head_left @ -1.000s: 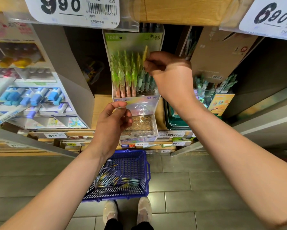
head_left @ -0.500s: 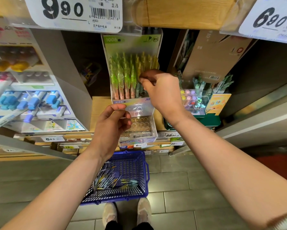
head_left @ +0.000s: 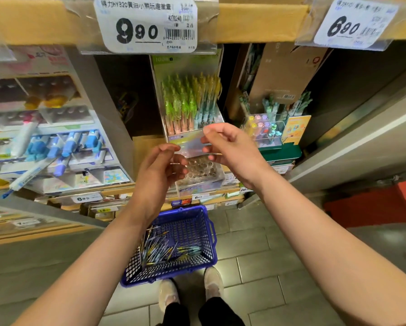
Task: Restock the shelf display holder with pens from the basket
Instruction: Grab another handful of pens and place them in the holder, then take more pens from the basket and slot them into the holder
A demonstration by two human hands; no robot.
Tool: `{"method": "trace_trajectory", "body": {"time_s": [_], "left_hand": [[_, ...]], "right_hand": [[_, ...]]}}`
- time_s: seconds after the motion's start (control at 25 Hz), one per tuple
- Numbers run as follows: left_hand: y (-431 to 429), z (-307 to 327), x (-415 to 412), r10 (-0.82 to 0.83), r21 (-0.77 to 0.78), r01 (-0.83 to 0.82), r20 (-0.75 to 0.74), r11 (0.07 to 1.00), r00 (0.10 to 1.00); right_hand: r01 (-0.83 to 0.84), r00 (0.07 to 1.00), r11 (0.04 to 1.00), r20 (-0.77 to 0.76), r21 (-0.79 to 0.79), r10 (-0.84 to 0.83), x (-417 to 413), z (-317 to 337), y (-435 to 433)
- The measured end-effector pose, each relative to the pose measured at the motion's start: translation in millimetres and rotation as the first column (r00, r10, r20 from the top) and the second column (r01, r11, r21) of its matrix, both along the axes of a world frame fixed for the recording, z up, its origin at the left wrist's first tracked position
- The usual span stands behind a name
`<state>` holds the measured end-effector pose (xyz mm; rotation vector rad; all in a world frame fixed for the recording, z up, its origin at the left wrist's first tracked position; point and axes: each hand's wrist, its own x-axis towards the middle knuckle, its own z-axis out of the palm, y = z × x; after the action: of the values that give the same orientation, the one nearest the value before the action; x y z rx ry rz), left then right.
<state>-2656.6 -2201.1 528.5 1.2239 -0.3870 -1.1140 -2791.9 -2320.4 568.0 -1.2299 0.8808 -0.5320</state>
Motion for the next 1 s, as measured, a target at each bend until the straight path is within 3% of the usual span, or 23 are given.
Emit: {"method": "trace_trajectory", "body": {"time_s": [0.16,0.36,0.68,1.0], "left_hand": [[40.3,-6.7,7.8,-0.009,0.082,0.003,0.081,0.997,0.997],[91.3,-48.8,14.3,0.076,0.181,-0.071,-0.021,0.981,0.997],[129.1,-200.7,-20.1,0.165,0.39,-0.11,-0.112,0.914,0.98],[165.8,-388.3,-25.7,0.157,0.488,-0.056,-0.169,0.871,0.973]], "right_hand": [[-0.036,0.999,0.999,0.028,0.036,0.035,-7.4,-9.9,51.0],[-0.134,0.991,0.976,-0.005,0.17,0.137,-14.6,-66.9,102.4],[-0.123,0.953,0.942,-0.228,0.313,0.2,-57.7,-231.2,139.0],[-0.128,0.909,0.948,-0.348,0.293,0.23,-54.8,-421.2,160.6]]}}
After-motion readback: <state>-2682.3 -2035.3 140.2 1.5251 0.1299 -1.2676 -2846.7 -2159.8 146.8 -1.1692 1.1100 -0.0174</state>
